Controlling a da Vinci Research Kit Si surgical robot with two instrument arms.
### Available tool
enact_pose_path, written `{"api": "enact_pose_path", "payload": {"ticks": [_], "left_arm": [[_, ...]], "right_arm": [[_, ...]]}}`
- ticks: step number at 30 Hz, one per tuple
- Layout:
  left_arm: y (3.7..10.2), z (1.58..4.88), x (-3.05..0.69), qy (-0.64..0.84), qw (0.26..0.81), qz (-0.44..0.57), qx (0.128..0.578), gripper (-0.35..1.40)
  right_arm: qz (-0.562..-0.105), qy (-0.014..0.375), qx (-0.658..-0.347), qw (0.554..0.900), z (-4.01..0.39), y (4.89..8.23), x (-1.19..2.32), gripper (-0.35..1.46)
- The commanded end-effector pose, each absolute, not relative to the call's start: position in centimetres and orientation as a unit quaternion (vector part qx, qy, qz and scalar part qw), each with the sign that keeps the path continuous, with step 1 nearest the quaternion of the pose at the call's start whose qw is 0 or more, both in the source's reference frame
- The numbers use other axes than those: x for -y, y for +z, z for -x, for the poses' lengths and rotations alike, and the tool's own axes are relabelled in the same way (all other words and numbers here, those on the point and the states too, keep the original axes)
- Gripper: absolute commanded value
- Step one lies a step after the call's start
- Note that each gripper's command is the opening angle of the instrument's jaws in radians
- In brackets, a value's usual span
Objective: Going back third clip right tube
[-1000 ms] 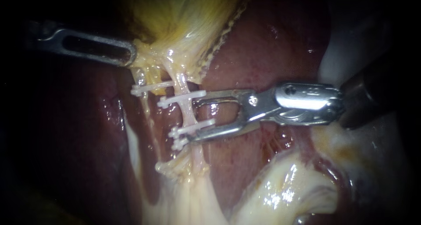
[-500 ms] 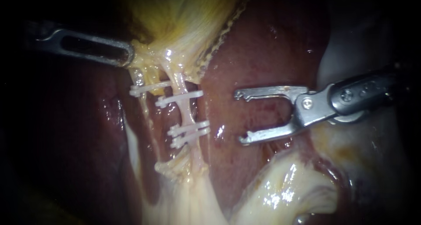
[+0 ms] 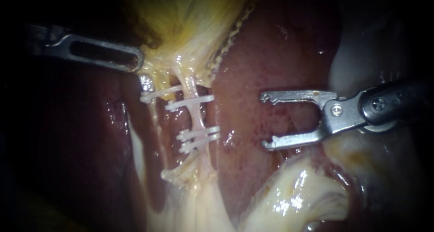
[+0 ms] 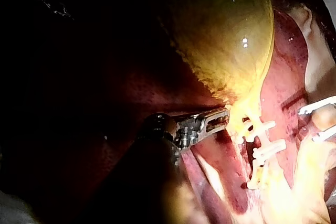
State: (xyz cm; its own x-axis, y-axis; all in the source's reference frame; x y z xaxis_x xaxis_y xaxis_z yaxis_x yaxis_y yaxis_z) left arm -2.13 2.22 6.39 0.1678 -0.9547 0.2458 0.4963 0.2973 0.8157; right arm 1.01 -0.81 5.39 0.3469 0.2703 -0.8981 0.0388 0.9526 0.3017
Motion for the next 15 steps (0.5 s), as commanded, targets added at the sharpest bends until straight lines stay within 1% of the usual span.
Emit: {"api": "enact_pose_path", "payload": {"ticks": [1, 7, 15], "left_arm": [[6.4, 2.17, -2.21, -0.513, 0.706, -0.295, 0.389, -0.35], [6.46, 2.31, -2.2, -0.509, 0.707, -0.299, 0.389, -0.35], [6.46, 2.31, -2.2, -0.507, 0.707, -0.301, 0.39, -0.35]], "right_arm": [[-0.136, 0.072, -0.567, 0.809, -1.01, 5.39, 0.81, 0.5], [-0.134, 0.073, -0.566, 0.81, -1.0, 5.38, 0.82, 0.5], [-0.131, 0.078, -0.565, 0.811, -0.99, 5.38, 0.82, 0.5]]}}
